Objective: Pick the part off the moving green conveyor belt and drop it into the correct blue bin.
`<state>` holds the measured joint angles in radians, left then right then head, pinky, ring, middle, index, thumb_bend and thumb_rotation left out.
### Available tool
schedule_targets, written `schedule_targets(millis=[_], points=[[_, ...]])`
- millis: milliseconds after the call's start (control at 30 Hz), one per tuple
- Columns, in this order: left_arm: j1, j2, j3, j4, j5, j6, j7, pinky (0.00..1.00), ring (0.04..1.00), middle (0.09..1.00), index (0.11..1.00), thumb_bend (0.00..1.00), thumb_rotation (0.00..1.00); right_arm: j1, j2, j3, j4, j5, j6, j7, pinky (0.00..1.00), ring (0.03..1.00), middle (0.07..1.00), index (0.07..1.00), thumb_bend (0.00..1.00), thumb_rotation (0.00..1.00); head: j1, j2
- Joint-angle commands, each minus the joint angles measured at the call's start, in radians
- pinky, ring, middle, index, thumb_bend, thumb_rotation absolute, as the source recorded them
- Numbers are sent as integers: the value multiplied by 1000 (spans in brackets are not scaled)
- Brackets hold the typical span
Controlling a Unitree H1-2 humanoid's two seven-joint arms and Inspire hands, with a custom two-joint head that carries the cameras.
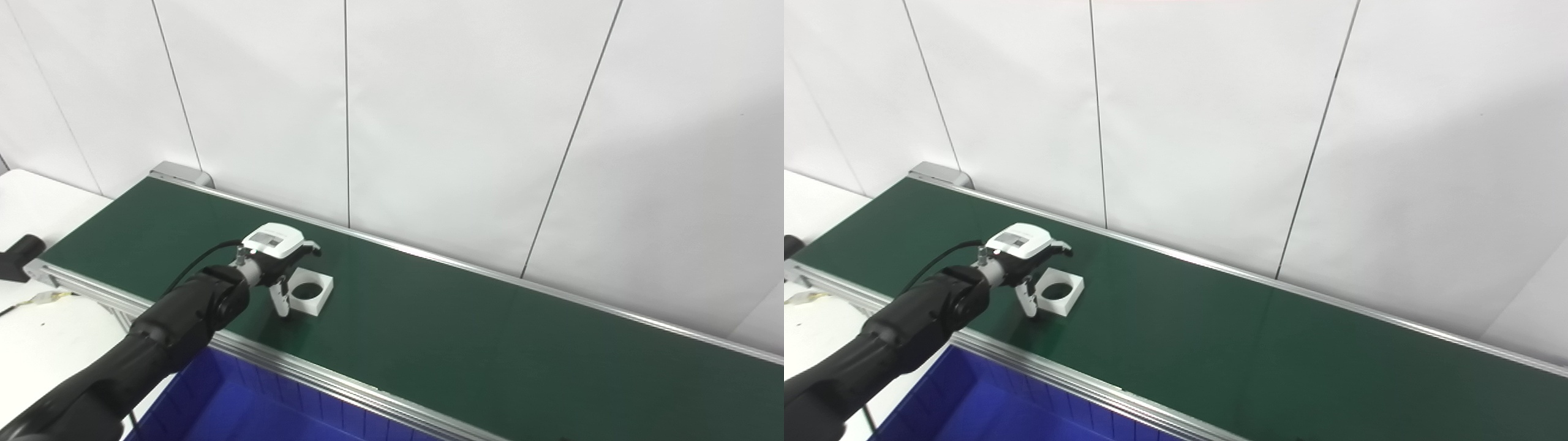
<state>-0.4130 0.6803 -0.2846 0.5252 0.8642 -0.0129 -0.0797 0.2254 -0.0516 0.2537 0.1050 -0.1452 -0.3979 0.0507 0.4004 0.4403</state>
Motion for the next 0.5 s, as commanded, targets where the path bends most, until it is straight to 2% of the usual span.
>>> schedule_targets(millis=[0, 100, 167, 300, 467], points=[[-45, 15, -14, 31, 25, 15, 31, 712, 813, 864, 846, 935, 0, -4, 9, 0, -23, 11, -61, 1, 761, 848, 888, 974, 437, 692, -3, 1], [-59, -2, -38, 79, 19, 25, 41, 676, 823, 860, 845, 915, 0, -5, 10, 0, -26, 13, -57, 3, 758, 847, 888, 975, 448, 694, -1, 2], [-73, -16, -56, 126, 21, 23, 57, 638, 794, 847, 836, 915, 0, -5, 10, 0, -27, 12, -56, 4, 757, 847, 888, 976, 448, 695, -2, 1], [-94, -38, -90, 195, 11, 12, 78, 698, 811, 855, 824, 908, 19, 0, 12, 0, -32, 12, -53, 3, 760, 849, 890, 981, 447, 695, -9, 3], [-102, -54, -130, 244, -16, -30, 89, 707, 778, 825, 782, 874, 9, 4, 13, -1, -35, 12, -59, 1, 760, 848, 891, 984, 457, 694, -7, 10]])
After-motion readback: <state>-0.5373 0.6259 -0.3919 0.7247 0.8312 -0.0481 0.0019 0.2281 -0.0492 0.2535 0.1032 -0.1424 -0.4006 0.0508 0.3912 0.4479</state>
